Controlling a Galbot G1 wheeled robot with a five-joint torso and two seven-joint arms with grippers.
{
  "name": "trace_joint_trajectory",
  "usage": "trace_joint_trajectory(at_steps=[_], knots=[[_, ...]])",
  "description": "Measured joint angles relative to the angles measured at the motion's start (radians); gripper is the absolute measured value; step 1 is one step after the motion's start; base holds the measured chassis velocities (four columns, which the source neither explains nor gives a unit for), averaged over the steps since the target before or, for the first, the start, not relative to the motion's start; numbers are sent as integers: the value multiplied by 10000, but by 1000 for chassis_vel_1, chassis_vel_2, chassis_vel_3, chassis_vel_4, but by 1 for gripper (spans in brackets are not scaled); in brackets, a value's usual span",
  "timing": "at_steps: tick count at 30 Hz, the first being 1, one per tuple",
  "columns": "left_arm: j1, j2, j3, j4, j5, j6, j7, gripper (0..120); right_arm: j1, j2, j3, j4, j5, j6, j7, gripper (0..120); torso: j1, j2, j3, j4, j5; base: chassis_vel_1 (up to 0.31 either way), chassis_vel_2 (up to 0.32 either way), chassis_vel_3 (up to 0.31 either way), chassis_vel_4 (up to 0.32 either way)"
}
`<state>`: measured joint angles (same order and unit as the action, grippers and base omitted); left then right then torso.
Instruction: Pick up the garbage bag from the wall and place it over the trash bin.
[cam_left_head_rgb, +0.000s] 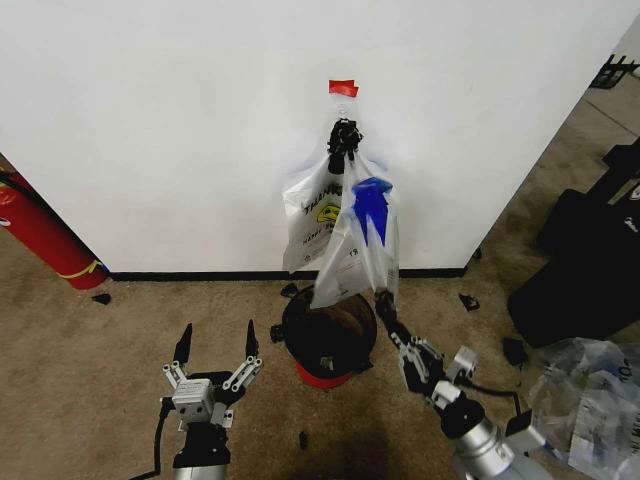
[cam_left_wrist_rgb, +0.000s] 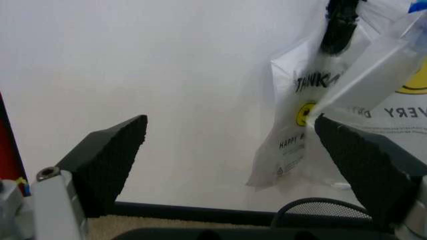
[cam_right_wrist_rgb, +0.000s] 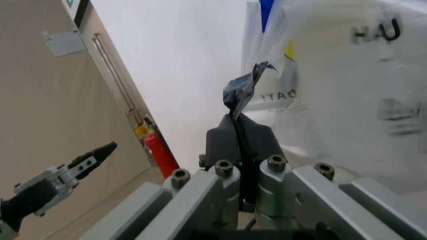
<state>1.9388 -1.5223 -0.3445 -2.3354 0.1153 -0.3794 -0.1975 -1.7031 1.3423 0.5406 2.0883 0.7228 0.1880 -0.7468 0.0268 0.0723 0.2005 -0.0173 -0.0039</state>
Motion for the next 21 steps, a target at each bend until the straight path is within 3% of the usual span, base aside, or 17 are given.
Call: trace_joint_trajectory(at_steps=[21], knots=[[-143, -28, -34, 72, -70, 36, 11, 99, -341, 315, 426, -1060, -20, 1293, -1865, 0, 0, 2, 0, 1, 0, 0, 0, 0, 0]])
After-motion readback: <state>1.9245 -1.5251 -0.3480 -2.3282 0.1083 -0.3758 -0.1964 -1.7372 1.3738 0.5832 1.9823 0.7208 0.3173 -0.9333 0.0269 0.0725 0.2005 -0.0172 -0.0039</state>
